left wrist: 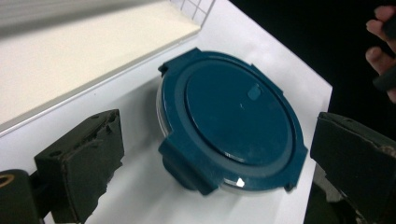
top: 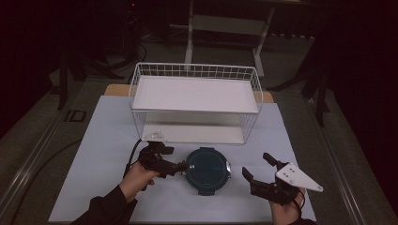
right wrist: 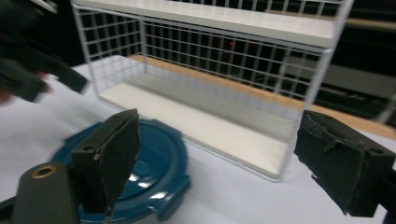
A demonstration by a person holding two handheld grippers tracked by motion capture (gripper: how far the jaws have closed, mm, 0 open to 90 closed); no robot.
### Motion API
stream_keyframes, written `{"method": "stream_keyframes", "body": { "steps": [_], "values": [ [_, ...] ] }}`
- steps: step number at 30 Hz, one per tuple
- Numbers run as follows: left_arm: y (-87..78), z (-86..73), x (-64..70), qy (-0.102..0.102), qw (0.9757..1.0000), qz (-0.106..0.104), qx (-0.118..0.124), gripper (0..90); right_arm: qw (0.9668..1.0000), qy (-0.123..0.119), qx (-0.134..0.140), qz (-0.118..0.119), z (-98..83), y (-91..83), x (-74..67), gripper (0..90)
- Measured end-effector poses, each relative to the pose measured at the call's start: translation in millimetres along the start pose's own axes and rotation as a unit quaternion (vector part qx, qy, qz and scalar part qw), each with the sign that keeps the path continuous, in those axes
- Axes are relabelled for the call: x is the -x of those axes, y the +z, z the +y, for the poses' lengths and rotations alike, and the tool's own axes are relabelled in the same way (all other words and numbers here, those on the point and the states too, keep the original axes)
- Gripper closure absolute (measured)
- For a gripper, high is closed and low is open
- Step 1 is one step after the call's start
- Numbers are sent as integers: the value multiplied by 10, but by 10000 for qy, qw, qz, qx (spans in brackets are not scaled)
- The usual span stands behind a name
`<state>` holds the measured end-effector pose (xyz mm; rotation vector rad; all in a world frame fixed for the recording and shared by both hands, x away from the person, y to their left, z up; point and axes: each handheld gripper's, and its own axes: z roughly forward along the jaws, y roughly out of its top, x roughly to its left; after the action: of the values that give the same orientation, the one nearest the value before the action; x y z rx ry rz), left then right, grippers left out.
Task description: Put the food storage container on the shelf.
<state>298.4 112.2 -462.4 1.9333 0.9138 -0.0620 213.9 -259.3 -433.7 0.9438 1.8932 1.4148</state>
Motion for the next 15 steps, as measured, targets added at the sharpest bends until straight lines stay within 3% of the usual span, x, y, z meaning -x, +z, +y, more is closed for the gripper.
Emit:
{"method": "stream_keyframes", "body": {
  "steps": [1,2,3,4,5,6,7,10,11,12,13,14,15],
  "values": [
    [48,3,-31,-164,9998,-2,-105,29,9992,184,-175,305,-14,25,8,148],
    [48,3,-31,-164,9998,-2,-105,29,9992,184,-175,305,-14,25,8,148],
    [83,-9,-66,-339,9994,37,-103,29,9990,144,-176,397,-29,31,1,148],
    [83,-9,-66,-339,9994,37,-103,29,9990,144,-176,397,-29,31,1,148],
    [107,-27,-112,-577,9983,8,-58,29,9989,59,-208,417,-33,34,-4,141],
    [107,-27,-112,-577,9983,8,-58,30,9989,59,-208,417,-33,34,-4,141],
    [135,-45,-160,-838,9964,-85,-125,36,9989,-24,-232,404,-36,37,-10,135],
    [167,-65,-192,-945,9952,-42,-250,46,9986,-14,-312,416,-45,46,-18,131],
    [201,-81,-227,-1110,9926,-244,-425,58,9983,23,-364,448,-48,52,-18,131],
    [201,-81,-227,-1110,9926,-244,-425,59,9983,23,-364,448,-48,52,-18,131],
    [225,-94,-259,-1316,9892,-317,-559,59,9981,89,-436,437,-55,59,-25,115],
    [225,-94,-259,-1316,9892,-317,-559,59,9981,89,-436,437,-55,59,-25,115],
    [238,-108,-292,-1549,9854,-390,-595,59,9979,120,-462,442,-65,74,-29,107]
  ]
}}
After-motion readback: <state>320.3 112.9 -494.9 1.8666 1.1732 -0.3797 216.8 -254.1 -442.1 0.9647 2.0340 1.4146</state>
